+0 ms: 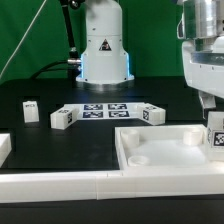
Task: Assemble one leg
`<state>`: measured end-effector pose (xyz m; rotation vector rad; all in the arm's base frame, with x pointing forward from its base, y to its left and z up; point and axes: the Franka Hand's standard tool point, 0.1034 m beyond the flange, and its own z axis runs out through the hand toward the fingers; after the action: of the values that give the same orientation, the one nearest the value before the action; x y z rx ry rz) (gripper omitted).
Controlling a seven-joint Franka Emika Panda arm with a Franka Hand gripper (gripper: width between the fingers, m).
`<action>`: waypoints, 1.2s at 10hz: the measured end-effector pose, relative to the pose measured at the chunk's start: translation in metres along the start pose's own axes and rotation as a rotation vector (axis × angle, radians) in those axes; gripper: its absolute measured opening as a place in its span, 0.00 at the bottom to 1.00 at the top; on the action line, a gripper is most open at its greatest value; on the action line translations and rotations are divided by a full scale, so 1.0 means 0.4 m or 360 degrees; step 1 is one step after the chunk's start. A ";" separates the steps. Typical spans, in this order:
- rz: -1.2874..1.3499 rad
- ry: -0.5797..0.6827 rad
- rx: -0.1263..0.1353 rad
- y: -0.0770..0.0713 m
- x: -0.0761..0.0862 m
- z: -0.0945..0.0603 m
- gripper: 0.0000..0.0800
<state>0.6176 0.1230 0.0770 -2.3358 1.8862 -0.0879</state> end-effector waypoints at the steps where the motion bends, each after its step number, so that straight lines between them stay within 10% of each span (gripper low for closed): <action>1: -0.0185 -0.0004 -0.0008 -0.001 -0.001 -0.002 0.81; 12: -0.1891 0.0045 -0.0053 -0.008 0.006 -0.005 0.81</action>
Offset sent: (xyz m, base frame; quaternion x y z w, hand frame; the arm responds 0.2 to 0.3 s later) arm 0.0034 0.0023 -0.0013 -0.0137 0.0003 -0.2124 0.9771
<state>0.6210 0.1214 0.0793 -3.0830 0.2673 -0.1964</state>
